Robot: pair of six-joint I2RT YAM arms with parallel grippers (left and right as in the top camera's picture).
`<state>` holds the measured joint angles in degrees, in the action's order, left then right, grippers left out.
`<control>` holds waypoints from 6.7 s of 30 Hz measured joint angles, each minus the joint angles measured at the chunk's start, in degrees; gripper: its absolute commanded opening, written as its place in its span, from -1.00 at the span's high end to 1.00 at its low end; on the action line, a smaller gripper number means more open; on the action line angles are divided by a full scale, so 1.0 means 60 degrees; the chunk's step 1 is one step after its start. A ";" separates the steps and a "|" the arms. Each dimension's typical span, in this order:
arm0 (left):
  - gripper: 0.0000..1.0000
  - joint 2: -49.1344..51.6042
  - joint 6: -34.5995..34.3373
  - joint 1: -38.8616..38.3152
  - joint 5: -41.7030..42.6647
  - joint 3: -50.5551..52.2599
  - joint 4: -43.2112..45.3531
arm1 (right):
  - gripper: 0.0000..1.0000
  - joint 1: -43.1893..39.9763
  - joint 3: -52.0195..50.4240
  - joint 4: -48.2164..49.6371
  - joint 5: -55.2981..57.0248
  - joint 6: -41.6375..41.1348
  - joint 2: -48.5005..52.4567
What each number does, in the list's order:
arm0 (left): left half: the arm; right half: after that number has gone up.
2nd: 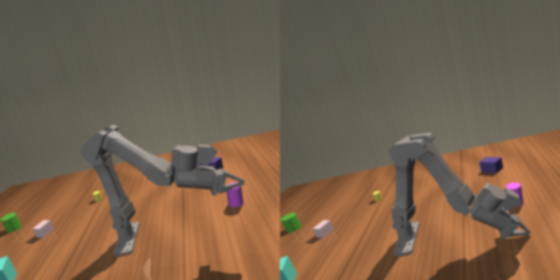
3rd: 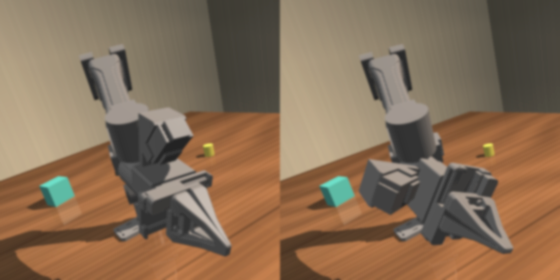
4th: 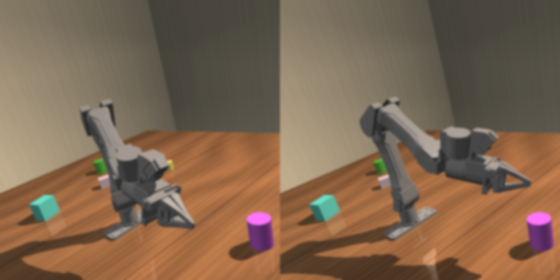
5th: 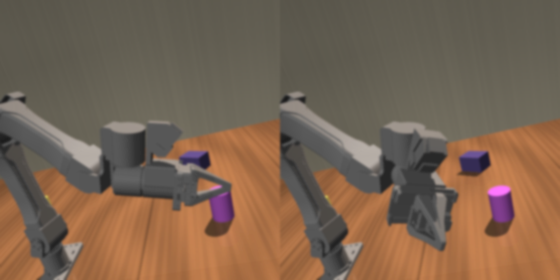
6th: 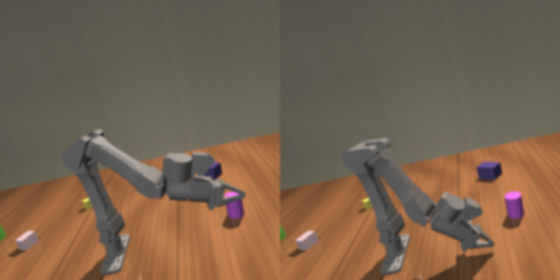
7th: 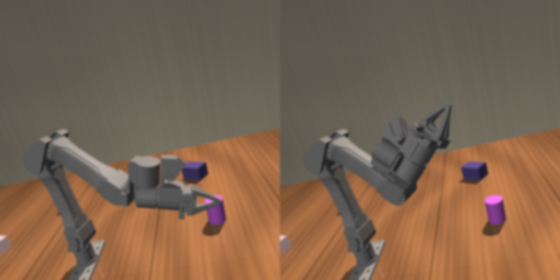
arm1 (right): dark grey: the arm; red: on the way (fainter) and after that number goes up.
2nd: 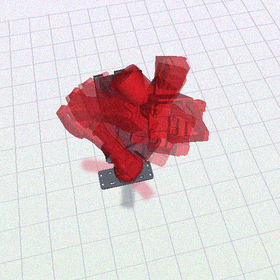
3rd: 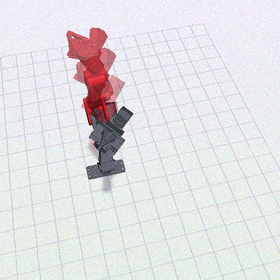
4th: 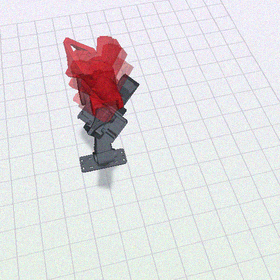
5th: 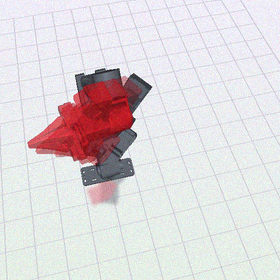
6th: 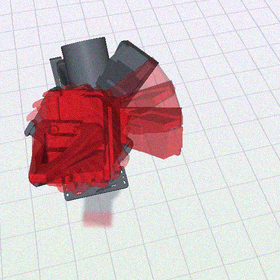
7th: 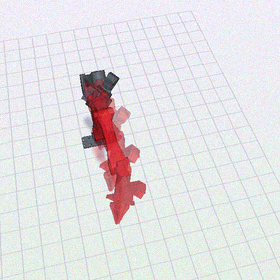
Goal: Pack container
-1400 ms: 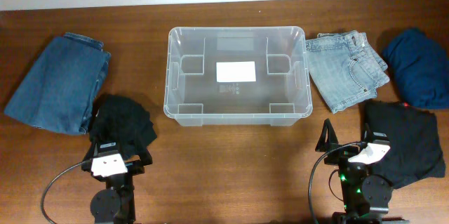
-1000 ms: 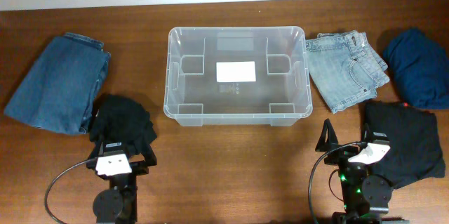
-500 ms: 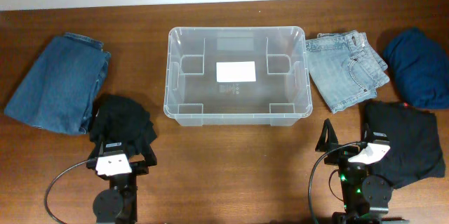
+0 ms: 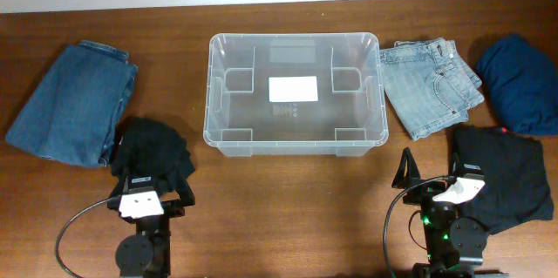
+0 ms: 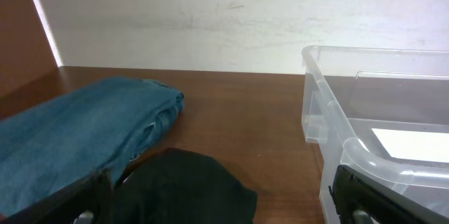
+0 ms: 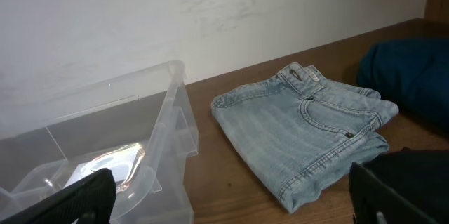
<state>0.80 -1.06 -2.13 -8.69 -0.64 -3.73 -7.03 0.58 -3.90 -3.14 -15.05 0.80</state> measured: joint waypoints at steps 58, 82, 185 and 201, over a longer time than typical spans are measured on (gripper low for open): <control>-0.99 0.0000 0.0000 0.0000 0.0000 0.0000 0.0000 | -0.97 0.0000 0.0000 0.0000 0.0000 0.0004 0.0000; -0.99 0.0000 0.0000 0.0000 0.0004 0.0000 0.0000 | -0.97 0.0000 0.0000 0.0000 0.0000 0.0004 0.0000; -0.99 0.0000 0.0000 0.0000 0.0004 0.0000 0.0000 | -0.97 0.0000 0.0000 0.0000 0.0000 0.0000 0.0000; -0.99 0.0000 0.0000 0.0000 0.0004 0.0000 0.0000 | -0.97 0.0000 0.0743 -0.0998 -0.0193 -0.2040 0.0219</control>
<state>0.80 -1.06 -2.13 -8.67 -0.64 -3.73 -7.03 5.04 -9.89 -4.29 -27.29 2.11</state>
